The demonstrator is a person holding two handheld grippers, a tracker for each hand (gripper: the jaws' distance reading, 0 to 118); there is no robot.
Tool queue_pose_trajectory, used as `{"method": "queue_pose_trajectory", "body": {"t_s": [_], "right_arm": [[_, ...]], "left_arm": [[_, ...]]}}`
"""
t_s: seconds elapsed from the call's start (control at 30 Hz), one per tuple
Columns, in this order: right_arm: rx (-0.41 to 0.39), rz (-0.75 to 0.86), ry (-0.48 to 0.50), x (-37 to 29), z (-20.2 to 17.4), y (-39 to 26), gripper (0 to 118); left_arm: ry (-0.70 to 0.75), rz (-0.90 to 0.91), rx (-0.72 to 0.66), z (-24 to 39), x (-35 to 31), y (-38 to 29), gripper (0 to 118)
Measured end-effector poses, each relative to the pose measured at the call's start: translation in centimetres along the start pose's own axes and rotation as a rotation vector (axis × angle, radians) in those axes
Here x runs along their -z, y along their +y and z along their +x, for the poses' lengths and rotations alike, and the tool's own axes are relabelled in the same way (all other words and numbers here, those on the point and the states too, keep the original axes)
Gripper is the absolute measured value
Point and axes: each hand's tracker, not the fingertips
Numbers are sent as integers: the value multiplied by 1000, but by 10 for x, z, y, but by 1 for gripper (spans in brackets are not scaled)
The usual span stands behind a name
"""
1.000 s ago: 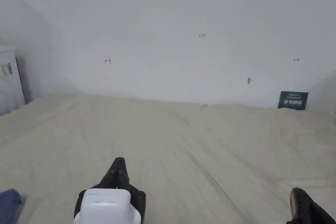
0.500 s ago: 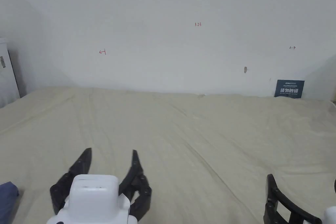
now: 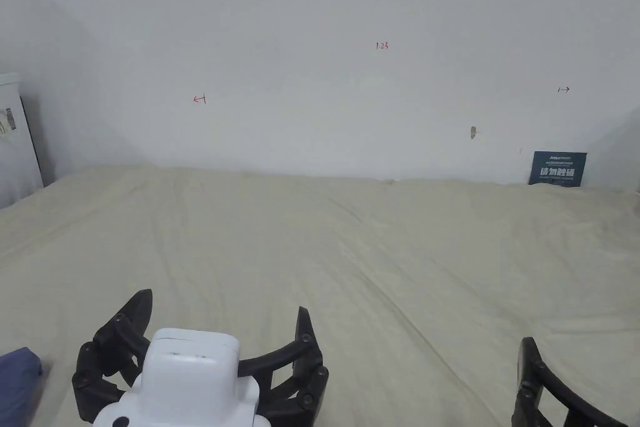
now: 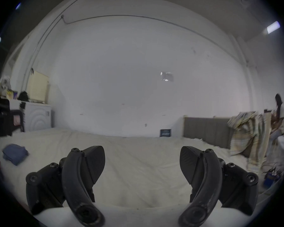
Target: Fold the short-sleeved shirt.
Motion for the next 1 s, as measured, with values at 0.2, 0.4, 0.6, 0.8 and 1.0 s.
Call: {"method": "queue_pose_trajectory", "body": {"t_s": [0.2,0.4,0.6,0.8,1.0], "right_arm": [[-73,-18,3,6,-10,4,96],[-26,-65,18,3,-15,6,96],[-169,-41,-124,5,-23,-2,96],[-119,-83,-34,6,-17,-6,96],[-92,-92,-23,5,-18,-7,96]], "left_arm": [[-17,-17,-32,-4,2,0,118],[8,-41,-20,-3,5,-6,118],[10,-46,3,-3,5,-10,118],[9,-72,-15,-4,7,-15,118],[36,-80,-78,-3,8,-13,118]]}}
